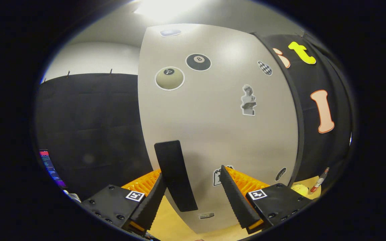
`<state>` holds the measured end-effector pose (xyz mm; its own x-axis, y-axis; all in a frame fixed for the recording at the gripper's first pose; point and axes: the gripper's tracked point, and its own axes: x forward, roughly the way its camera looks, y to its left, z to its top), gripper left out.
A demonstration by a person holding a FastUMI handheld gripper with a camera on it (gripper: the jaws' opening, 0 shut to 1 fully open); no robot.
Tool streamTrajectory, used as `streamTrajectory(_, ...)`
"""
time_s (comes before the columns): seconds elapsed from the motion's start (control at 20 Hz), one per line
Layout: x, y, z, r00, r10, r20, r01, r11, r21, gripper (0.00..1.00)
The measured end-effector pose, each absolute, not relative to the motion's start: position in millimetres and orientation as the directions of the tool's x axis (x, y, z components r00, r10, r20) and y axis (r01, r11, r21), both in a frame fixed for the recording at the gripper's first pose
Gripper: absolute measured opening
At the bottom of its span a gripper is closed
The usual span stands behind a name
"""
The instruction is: Open the shoe cabinet door, grab the shoes and put them into the shoe cabinet, then close the shoe cabinet door.
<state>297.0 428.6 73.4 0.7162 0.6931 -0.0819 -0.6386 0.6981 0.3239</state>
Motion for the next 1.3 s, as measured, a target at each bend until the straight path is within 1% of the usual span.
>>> streamTrajectory(0.2,303,442,69,0.752,0.651,-0.101,-0.606,0.743,0.284,0.97)
streamTrajectory(0.5,263,421,79,0.796,0.598,-0.096,-0.570,0.793,0.215,0.98)
streamTrajectory(0.75,223,355,82,0.862,0.500,-0.080,-0.485,0.861,0.152,0.98)
streamTrajectory(0.85,219,326,81,0.881,0.464,-0.096,-0.448,0.881,0.151,0.98)
streamTrajectory(1.3,192,182,73,0.963,0.254,-0.084,-0.239,0.959,0.154,0.97)
